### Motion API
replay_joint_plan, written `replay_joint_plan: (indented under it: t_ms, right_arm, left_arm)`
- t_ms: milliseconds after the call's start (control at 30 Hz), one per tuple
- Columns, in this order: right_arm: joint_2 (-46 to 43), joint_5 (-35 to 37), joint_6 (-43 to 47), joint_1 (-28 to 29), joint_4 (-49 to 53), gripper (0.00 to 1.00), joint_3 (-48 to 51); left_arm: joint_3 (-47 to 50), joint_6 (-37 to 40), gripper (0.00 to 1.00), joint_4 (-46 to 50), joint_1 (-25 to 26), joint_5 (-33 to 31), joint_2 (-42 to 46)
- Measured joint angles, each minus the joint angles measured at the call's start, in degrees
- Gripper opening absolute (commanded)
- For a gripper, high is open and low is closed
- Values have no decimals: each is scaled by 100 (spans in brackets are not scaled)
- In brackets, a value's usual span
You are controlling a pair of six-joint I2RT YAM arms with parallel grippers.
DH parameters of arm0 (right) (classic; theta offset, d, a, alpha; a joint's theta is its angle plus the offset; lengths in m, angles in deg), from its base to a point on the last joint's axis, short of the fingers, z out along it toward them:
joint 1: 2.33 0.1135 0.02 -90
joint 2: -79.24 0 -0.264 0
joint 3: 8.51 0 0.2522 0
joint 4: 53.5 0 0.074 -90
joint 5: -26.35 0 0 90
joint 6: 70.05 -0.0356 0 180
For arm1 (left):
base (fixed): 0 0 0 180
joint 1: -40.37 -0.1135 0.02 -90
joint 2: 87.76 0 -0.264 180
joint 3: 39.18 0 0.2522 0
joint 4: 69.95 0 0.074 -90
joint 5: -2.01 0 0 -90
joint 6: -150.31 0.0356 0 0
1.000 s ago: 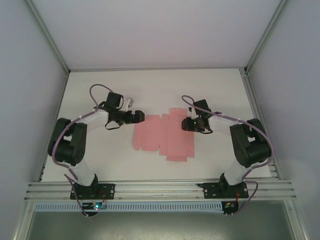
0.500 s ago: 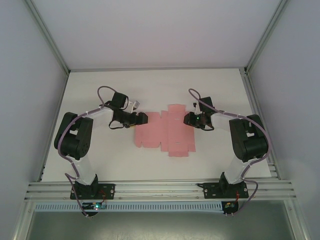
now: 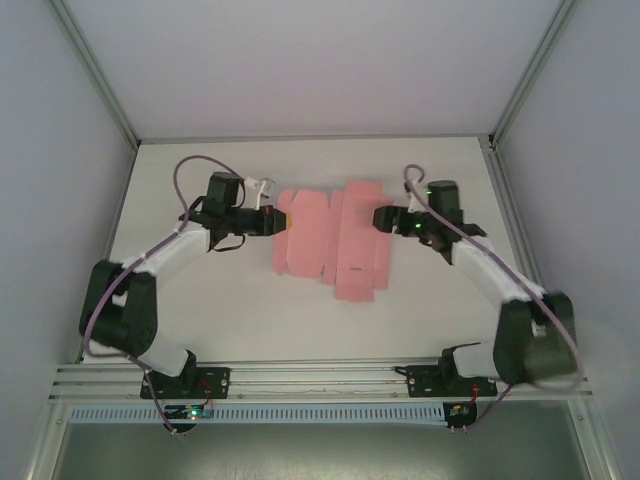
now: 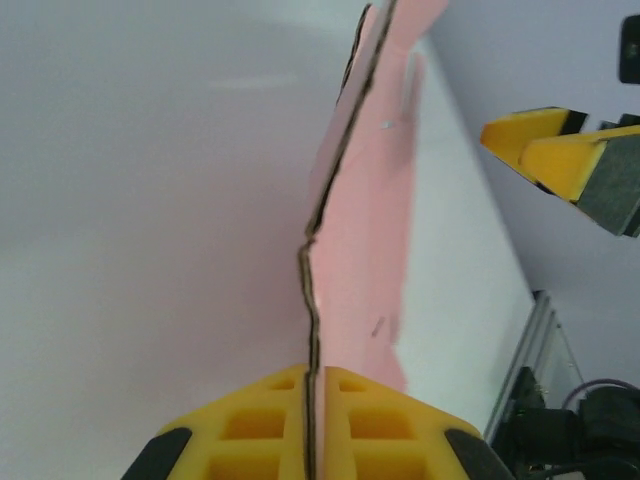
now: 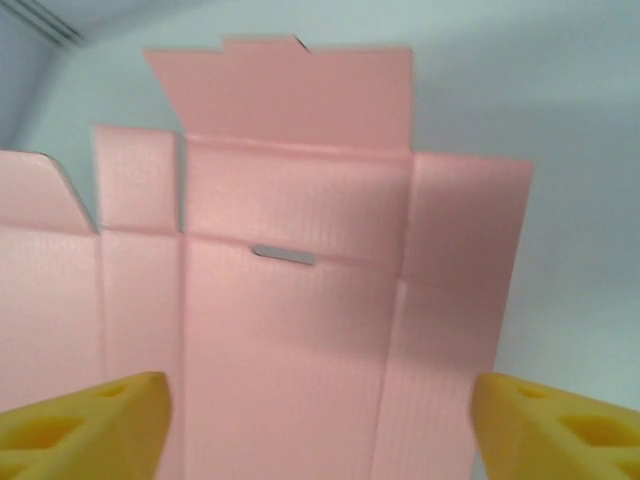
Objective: Assemble paper box
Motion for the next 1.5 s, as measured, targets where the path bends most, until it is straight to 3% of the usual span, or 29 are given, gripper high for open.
replay_joint_plan:
  t_ms: [133, 267, 500, 600, 733, 867, 1233, 1433, 1500]
  right_arm:
    - [-1005, -977, 140, -684, -529, 91, 339]
    - [-1204, -2090, 13, -1429, -1075, 91, 809]
    - [-966, -3788, -640, -1838, -2448, 73, 1093]
    - [-1060, -4164, -833, -1838, -2879, 59, 1180]
    - [-1353, -4380, -925, -1838, -3132, 49, 1241]
    - [-1491, -4478, -901, -1838, -3244, 26, 1281]
    - [-1414, -4586, -531, -1620, -2975, 25, 1287]
    - [-1475, -4535, -315, -1519, -2765, 2, 1294]
    - [-1556, -4437, -181, -1482, -2605, 0, 1290]
  left_arm:
    - [4, 48, 0, -466, 157, 319, 861]
    - [2, 168, 0, -693, 393, 678, 1453]
    - [4, 299, 0, -678, 719, 476, 2251]
    - [61, 269, 0, -686, 721, 109, 2446]
    - [302, 175, 0, -693, 721, -339, 2581]
    - [490, 17, 0, -730, 721, -909, 2623]
    - [846, -433, 0, -1154, 721, -1360, 2697]
    - [968, -562, 0, -1305, 721, -1443, 2708]
    - [992, -573, 0, -1322, 721, -1495, 2712]
